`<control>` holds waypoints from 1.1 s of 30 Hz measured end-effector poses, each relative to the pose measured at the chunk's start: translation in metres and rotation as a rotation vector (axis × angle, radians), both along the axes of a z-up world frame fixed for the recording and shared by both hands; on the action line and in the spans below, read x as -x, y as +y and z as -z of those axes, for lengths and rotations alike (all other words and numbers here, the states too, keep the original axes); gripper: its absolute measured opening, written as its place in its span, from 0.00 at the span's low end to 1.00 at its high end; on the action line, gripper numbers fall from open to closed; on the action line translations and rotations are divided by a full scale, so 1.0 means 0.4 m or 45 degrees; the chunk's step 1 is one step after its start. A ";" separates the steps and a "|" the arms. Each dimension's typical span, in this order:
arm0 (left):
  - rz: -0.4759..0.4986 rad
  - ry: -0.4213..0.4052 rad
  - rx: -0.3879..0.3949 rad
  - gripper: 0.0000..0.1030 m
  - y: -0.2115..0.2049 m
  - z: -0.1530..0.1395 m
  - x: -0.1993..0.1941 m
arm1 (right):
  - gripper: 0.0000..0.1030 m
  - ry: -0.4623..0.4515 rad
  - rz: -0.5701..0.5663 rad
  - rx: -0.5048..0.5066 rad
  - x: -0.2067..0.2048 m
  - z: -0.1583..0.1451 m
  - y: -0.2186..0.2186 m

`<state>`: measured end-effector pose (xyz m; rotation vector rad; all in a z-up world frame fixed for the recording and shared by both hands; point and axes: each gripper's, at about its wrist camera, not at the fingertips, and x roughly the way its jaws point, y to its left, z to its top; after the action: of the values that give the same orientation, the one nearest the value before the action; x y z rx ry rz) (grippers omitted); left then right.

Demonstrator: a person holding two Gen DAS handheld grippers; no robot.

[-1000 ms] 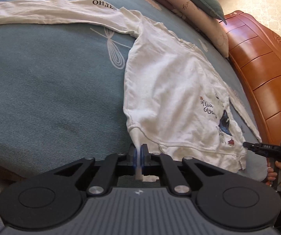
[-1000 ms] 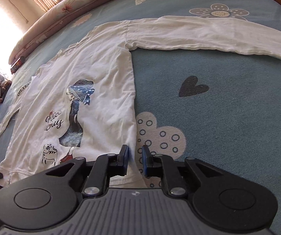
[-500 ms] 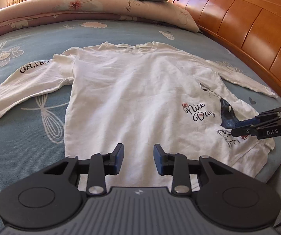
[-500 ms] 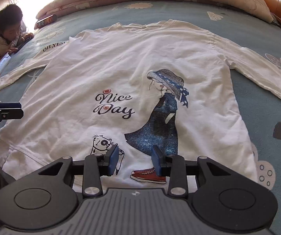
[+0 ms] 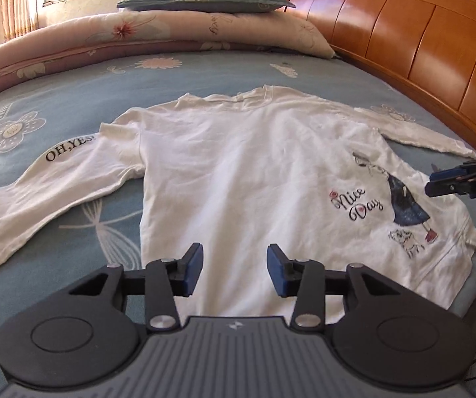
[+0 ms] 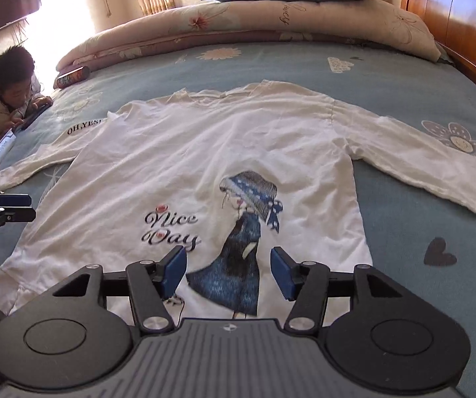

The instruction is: Fold clothes

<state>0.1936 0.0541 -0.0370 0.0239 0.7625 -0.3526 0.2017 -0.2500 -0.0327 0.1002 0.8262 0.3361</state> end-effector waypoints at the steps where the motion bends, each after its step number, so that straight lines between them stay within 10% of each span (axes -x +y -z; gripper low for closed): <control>1: -0.005 0.010 0.017 0.41 -0.015 0.009 -0.037 | 0.59 -0.008 0.009 -0.028 -0.048 -0.003 0.001; 8: -0.159 0.067 0.023 0.39 0.000 0.120 -0.192 | 0.59 0.095 0.141 -0.056 -0.274 0.102 -0.040; 14: -0.201 0.057 -0.067 0.35 0.080 0.110 -0.198 | 0.12 0.044 0.138 0.101 -0.297 0.113 -0.118; 19: -0.139 0.018 -0.031 0.41 0.037 0.059 -0.202 | 0.58 -0.014 0.095 0.155 -0.260 0.055 -0.041; 26: -0.030 -0.016 -0.135 0.45 -0.034 0.101 -0.193 | 0.58 -0.145 -0.103 0.433 -0.147 0.113 0.126; 33: -0.115 0.012 -0.139 0.47 0.064 0.103 -0.134 | 0.71 -0.060 0.058 0.256 0.042 0.125 0.016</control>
<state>0.2470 0.0797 -0.0783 0.0900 0.7885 -0.2254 0.1850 -0.2437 -0.0828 -0.0763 0.8058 0.2106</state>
